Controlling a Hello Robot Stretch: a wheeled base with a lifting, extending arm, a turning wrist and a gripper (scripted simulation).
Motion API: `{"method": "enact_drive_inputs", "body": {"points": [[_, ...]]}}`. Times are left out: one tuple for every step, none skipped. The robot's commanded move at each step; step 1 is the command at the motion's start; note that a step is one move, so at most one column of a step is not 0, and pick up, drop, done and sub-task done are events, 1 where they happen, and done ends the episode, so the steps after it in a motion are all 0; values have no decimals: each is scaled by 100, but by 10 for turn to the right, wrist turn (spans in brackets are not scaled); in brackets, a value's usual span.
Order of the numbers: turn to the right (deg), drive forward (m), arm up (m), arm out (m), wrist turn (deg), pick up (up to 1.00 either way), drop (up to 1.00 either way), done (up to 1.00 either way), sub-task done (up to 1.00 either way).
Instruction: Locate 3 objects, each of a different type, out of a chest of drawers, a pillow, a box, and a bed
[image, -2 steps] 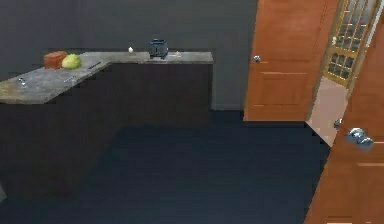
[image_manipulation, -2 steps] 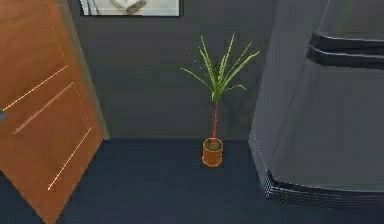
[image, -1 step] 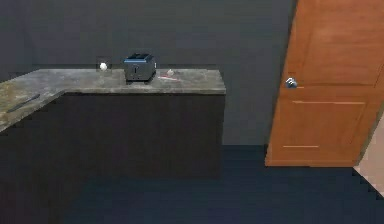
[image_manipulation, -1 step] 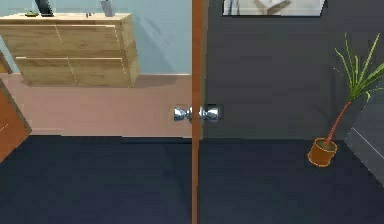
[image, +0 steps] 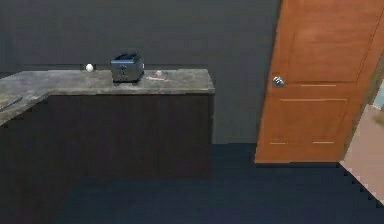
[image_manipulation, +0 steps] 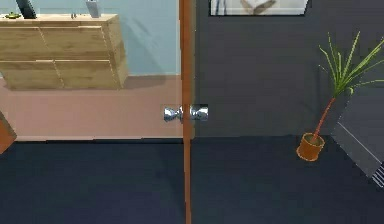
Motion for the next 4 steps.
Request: {"method": "enact_drive_inputs", "body": {"points": [[0, 35, 0, 0, 0, 0, 0, 0, 0], [450, 0, 0, 0, 0, 0, 0, 0, 0], [180, 0, 0, 0, 0, 0, 0, 0, 0], [0, 45, 0, 0, 0, 0, 0, 0, 0]]}}
